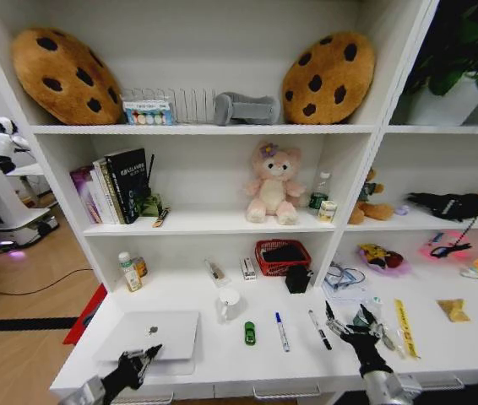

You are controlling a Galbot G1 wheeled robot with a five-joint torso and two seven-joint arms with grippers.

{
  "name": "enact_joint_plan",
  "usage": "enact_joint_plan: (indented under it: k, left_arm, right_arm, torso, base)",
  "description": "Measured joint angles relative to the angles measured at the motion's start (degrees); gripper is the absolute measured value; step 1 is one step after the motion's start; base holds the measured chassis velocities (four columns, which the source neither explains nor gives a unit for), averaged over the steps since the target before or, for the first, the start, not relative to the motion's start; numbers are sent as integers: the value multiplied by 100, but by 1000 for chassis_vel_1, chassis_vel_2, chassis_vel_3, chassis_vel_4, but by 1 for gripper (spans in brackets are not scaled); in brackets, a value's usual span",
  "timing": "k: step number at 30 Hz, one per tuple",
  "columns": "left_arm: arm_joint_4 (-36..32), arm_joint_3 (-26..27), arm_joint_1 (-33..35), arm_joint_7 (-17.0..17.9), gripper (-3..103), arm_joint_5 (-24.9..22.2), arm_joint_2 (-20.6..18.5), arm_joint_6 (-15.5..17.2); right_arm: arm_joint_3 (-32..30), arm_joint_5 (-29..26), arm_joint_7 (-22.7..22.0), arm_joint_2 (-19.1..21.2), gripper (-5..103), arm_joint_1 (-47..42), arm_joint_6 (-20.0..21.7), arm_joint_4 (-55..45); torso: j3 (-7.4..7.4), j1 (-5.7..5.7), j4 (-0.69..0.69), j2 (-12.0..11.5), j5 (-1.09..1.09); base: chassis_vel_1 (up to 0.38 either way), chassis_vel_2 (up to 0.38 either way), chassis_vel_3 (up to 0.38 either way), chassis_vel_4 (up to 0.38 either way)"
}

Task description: Organize the objects on the table.

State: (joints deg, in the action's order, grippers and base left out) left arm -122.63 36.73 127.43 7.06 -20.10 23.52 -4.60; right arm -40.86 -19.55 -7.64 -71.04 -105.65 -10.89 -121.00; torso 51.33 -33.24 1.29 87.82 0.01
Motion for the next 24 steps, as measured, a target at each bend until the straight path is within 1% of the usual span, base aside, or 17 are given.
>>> enact_joint_plan:
  k: [3,5,6,7,8,9,10,11,12,13,14,15,17,19,21,22,24]
  left_arm:
    - [159,-157,-186,-41,0,107,573,-87]
    - [146,-165,-287,-23,0,69,765,-95]
    - [146,-165,-287,-23,0,69,765,-95]
    - [62,-128,-432,22,-3,-54,964,-93]
    - [-19,-63,-567,72,1,-190,1108,-84]
    - [-19,-63,-567,72,1,-190,1108,-84]
    - [-130,25,-716,140,12,-389,1317,-63]
    - [-201,93,-810,179,12,-510,1479,-58]
    - [-201,93,-810,179,12,-510,1479,-58]
    - [-317,208,-925,205,23,-713,1722,-44]
    - [-397,305,-976,209,28,-900,1904,-28]
    - [-397,305,-976,209,28,-900,1904,-28]
    - [-471,600,-1094,184,38,-1193,2325,-35]
    - [-479,664,-1127,167,38,-1274,2422,-38]
    - [-477,893,-1297,109,49,-1590,2783,-50]
    - [-477,893,-1297,109,49,-1590,2783,-50]
    - [-453,1114,-1454,56,61,-1897,3114,-76]
  right_arm:
    - [63,80,-5,0,100,-32,4,-13]
    - [77,99,-7,4,100,-46,5,-23]
    - [77,99,-7,4,100,-46,5,-23]
    - [95,128,-7,12,100,-67,5,-37]
    - [102,147,-7,13,100,-84,5,-52]
    - [102,147,-7,13,100,-84,5,-52]
    - [110,162,-8,2,100,-107,5,-63]
    - [121,178,-8,-10,100,-123,3,-69]
    - [121,178,-8,-10,100,-123,3,-69]
    - [130,202,-8,-41,100,-159,-7,-74]
    - [135,218,-8,-56,100,-183,-15,-75]
    - [135,218,-8,-56,100,-183,-15,-75]
    - [139,246,-7,-68,100,-228,-34,-75]
    - [139,247,-6,-66,100,-233,-34,-75]
    - [139,247,2,-55,100,-247,-37,-74]
    - [139,247,2,-55,100,-247,-37,-74]
    - [143,249,46,-34,100,-277,-43,-85]
  torso:
    - [0,0,0,0,-2]
    - [1,0,0,0,-2]
    - [1,0,0,0,-2]
    - [1,0,-1,0,-2]
    - [1,0,1,0,0]
    - [1,0,1,0,0]
    - [1,0,2,0,0]
    - [1,0,2,0,-1]
    - [1,0,2,0,-1]
    - [1,-1,2,0,-2]
    - [1,-1,2,0,0]
    - [1,-1,2,0,0]
    - [1,0,1,0,0]
    - [1,0,1,0,0]
    - [1,0,0,0,-1]
    - [1,0,0,0,-1]
    - [1,0,1,0,-1]
  base:
    - [0,0,0,0]
    - [0,0,0,0]
    - [0,0,0,0]
    - [0,0,0,0]
    - [0,0,0,0]
    - [0,0,0,0]
    - [0,0,0,0]
    - [0,0,0,0]
    - [0,0,0,0]
    - [0,0,0,0]
    - [0,0,0,0]
    - [0,0,0,0]
    - [0,0,0,0]
    - [0,0,0,0]
    - [0,0,0,0]
    - [0,0,0,0]
    - [0,0,0,0]
